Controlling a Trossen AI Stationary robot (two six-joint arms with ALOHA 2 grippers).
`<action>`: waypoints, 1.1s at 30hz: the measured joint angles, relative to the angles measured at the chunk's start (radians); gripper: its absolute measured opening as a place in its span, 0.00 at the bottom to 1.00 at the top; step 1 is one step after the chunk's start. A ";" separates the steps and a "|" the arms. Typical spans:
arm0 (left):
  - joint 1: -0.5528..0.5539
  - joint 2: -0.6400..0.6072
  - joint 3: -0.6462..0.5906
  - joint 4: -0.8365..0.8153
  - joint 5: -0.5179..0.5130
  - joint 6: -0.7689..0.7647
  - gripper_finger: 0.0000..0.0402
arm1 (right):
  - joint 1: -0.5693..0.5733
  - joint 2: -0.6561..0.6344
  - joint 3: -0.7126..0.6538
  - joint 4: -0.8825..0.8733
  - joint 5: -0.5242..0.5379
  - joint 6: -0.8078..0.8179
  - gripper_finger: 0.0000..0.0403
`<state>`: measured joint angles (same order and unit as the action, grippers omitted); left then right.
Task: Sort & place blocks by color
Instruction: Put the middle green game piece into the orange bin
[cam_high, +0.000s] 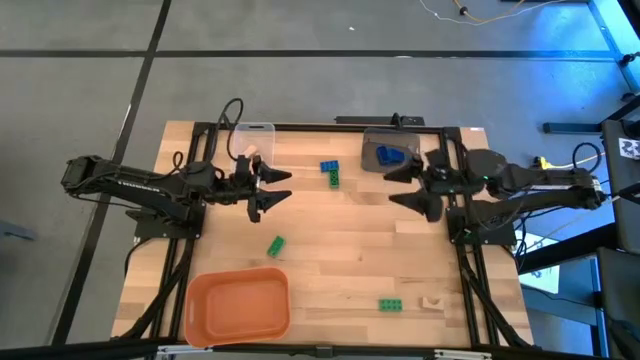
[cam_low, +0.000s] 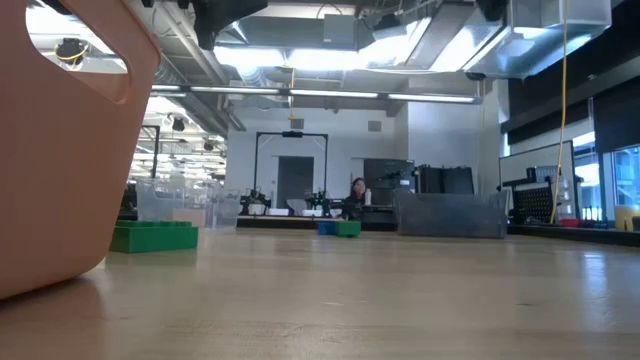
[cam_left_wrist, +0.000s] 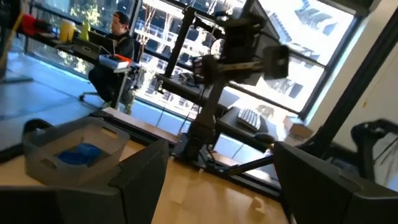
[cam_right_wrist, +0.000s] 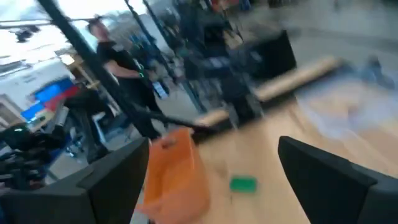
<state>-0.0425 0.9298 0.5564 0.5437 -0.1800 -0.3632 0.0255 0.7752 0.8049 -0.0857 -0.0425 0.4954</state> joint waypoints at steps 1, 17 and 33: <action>0.000 0.000 0.000 -0.003 -0.007 0.019 0.70 | 0.026 -0.004 0.000 0.017 0.044 -0.013 0.89; -0.011 0.000 0.000 -0.034 -0.042 0.149 0.70 | 0.117 0.065 0.000 0.021 0.164 -0.155 0.89; -0.153 0.318 0.434 -1.166 0.047 -0.632 0.70 | 0.117 0.069 0.000 0.007 0.165 -0.130 0.89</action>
<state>-0.1951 1.2481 0.9905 -0.6219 -0.1335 -0.9956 0.1429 0.8444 0.8047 -0.0784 0.1223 0.3653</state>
